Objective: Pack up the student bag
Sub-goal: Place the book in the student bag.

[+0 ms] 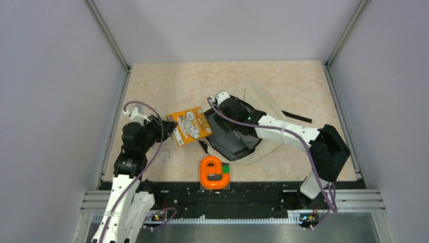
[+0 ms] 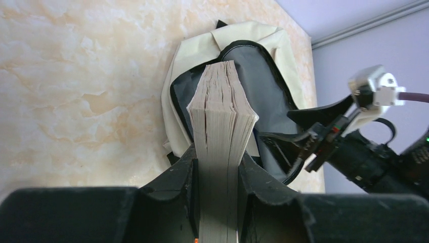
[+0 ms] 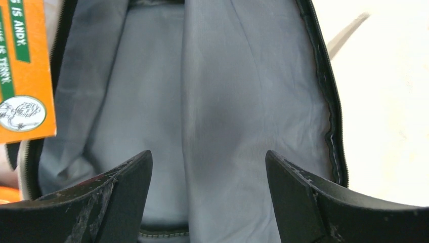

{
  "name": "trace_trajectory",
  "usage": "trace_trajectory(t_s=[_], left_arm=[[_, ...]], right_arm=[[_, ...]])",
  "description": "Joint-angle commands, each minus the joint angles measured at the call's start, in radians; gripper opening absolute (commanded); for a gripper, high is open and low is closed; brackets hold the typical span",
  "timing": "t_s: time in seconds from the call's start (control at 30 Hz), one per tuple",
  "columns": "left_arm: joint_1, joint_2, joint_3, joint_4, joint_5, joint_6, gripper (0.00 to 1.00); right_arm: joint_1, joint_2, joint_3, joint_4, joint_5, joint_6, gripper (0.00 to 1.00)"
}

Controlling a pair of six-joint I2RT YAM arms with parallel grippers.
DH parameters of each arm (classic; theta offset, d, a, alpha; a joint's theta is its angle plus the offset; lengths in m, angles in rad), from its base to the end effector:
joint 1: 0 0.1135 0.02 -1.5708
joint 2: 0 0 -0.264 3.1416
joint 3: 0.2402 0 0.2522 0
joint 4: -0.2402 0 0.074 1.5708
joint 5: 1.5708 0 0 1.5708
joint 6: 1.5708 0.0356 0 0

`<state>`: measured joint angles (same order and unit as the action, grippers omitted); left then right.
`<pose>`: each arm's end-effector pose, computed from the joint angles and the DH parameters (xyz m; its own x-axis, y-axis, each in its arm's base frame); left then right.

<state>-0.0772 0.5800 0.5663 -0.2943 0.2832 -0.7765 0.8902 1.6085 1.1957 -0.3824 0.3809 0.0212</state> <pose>0.1468 -0.0213 0.2820 -0.4536 -0.6398 -0.6204 0.0304 0.6847 -0.7282 0.2326 0.2663 0.2576 -0.4610 -0.5381 -0.7056 -0.5480 0.7980 -0.2505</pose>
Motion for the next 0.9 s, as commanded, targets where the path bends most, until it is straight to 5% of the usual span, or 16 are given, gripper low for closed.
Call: trace_trajectory(t_s=[0.0,0.53,0.87], left_arm=[[0.006,-0.014,0.003,0.159,0.007,-0.057,0.00],[0.016,-0.012,-0.007,0.167,0.035,-0.064,0.00],[0.020,-0.011,0.009,0.171,0.063,-0.064,0.00]], right_arm=[[0.034,0.094,0.111,0.038,0.118,-0.064,0.78],[0.040,0.240,0.164,-0.052,0.210,-0.045,0.59],[0.013,0.164,0.154,-0.056,0.130,0.006,0.27]])
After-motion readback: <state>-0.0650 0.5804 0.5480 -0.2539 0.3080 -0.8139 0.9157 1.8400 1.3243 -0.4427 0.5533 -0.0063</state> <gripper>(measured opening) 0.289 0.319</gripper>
